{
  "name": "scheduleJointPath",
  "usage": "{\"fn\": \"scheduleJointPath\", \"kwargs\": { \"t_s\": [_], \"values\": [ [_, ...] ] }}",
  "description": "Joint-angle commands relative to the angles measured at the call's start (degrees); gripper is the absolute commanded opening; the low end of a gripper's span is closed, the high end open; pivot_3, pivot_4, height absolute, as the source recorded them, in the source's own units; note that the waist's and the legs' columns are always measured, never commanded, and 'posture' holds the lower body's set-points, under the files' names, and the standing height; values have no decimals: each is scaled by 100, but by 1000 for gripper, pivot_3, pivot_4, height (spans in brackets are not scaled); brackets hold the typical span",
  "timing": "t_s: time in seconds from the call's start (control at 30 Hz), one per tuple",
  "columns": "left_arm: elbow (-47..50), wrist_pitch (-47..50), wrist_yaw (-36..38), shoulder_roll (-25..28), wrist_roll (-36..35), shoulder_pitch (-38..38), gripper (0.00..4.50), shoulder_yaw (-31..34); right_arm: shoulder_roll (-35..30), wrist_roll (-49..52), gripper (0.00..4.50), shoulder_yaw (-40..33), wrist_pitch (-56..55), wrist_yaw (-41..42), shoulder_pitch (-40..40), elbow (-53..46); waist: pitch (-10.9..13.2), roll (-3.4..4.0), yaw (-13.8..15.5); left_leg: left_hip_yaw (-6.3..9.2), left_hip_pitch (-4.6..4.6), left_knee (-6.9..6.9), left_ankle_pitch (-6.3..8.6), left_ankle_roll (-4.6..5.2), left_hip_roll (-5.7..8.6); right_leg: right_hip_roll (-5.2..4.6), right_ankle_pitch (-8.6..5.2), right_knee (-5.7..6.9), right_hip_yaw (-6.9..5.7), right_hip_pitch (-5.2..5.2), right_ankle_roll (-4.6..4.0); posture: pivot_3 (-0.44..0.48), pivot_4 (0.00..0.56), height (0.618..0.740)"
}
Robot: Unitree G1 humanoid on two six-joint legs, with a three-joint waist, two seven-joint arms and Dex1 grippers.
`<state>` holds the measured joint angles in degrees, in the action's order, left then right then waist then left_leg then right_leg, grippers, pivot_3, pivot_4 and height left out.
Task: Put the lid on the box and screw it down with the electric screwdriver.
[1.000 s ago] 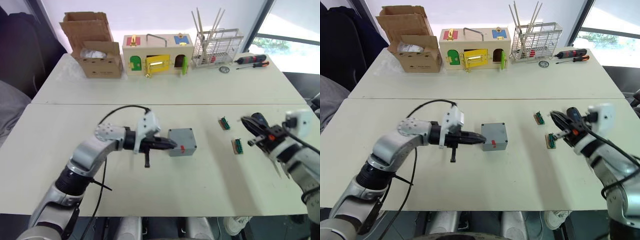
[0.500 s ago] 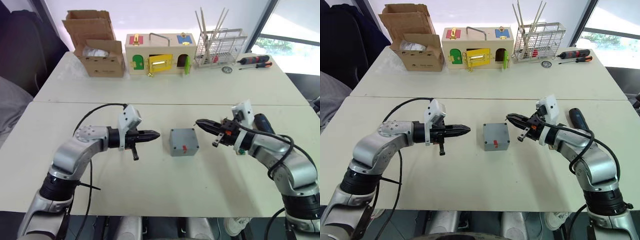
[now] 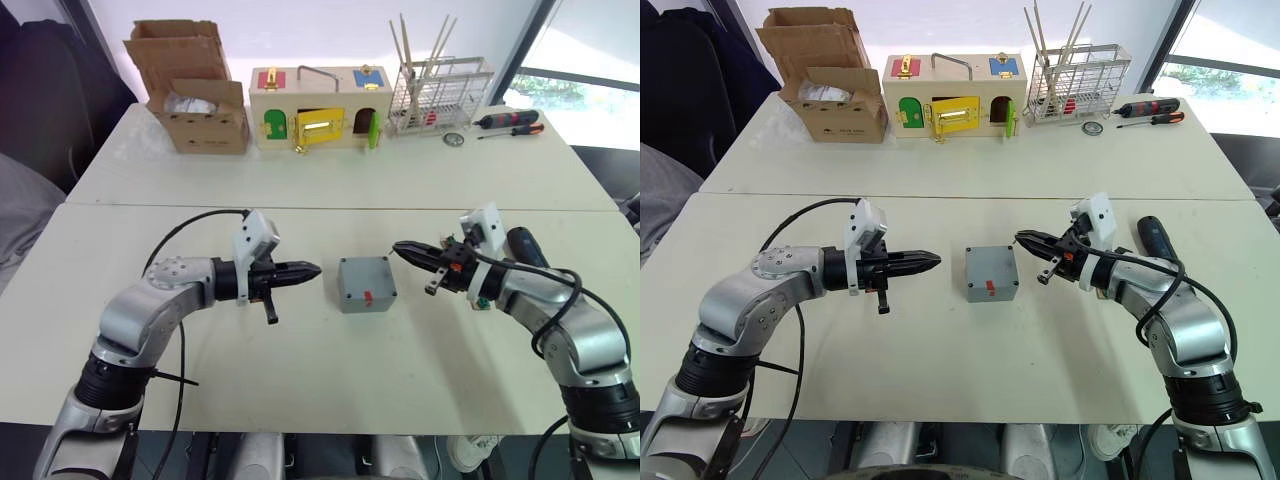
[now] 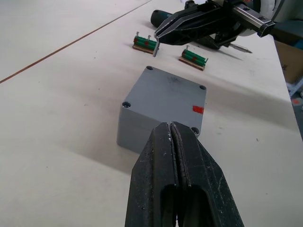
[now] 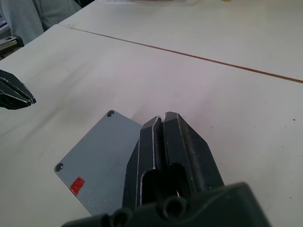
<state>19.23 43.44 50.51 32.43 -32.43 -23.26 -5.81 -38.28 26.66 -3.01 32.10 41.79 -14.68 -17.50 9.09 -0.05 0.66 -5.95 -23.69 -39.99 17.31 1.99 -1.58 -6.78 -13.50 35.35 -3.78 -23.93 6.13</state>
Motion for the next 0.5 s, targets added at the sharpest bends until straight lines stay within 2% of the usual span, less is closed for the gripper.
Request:
{"fn": "scheduleJointPath", "kwargs": {
  "t_s": [0.03, 0.5],
  "values": [
    [142, -71, -10, 27, -1, -55, 0, 11, 74, -34, 49, -26, -99, -12, -61, -38, 0, 0, -1, 0, 0, 0, 0, 0, 0, 0, 0, 0, 0, 0, 0, 0, 150, 728],
    [99, -109, 35, 54, 69, -65, 0, -1, 235, -294, 49, 73, -322, 62, -83, 216, 0, 0, 0, -1, 0, 0, -2, -4, 0, 0, 0, 0, 0, 0, 0, 0, 150, 728]
  ]
}}
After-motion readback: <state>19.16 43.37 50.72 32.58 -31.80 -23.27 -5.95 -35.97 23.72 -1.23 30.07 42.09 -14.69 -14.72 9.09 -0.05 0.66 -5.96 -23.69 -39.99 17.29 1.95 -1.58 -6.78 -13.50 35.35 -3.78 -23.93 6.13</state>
